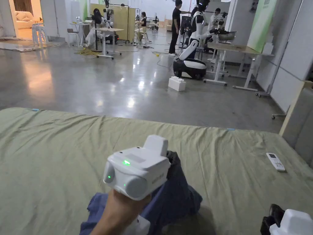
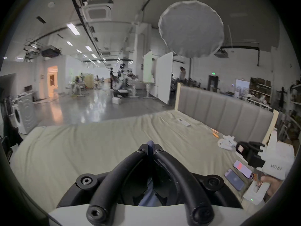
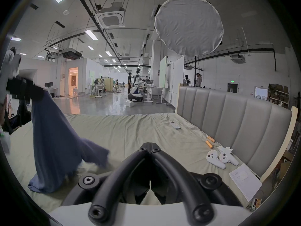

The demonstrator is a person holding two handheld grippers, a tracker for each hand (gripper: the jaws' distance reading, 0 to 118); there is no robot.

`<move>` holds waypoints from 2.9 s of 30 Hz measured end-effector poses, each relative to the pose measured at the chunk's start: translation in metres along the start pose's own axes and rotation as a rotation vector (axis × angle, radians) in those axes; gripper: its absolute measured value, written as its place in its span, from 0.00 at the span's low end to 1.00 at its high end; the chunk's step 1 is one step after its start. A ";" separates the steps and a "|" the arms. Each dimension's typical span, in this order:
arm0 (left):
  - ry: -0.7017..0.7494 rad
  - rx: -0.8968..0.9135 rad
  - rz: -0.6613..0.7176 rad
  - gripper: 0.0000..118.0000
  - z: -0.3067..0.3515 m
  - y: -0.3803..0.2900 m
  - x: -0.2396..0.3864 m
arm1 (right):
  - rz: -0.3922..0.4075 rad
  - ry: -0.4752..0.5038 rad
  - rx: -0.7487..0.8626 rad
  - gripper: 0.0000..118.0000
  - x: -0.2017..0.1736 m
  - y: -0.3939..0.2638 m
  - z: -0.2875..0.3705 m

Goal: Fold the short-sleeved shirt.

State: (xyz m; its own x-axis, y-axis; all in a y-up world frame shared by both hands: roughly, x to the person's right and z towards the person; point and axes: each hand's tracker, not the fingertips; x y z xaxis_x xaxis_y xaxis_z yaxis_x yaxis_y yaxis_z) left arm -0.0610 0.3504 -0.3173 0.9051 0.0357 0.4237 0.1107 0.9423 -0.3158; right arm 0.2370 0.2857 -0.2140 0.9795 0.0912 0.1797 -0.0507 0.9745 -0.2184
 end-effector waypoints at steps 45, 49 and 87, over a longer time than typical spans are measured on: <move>0.480 0.089 0.145 0.00 0.118 -0.094 -0.103 | 0.059 0.150 0.068 0.00 -0.075 0.017 -0.004; 0.505 0.049 0.205 0.00 0.106 -0.103 -0.128 | 0.065 0.153 0.066 0.01 -0.078 0.016 -0.009; 0.352 -0.647 0.194 0.05 -0.113 -0.150 -0.216 | 0.068 0.116 -0.173 0.01 -0.070 -0.046 -0.110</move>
State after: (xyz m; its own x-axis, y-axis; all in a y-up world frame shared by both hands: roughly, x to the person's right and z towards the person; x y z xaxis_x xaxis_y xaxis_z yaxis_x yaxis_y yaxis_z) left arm -0.2272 0.1642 -0.4573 0.9984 -0.0295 0.0481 0.0565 0.5431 -0.8378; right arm 0.1920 0.2114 -0.3221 0.9913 0.1218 0.0490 -0.0933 0.9163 -0.3895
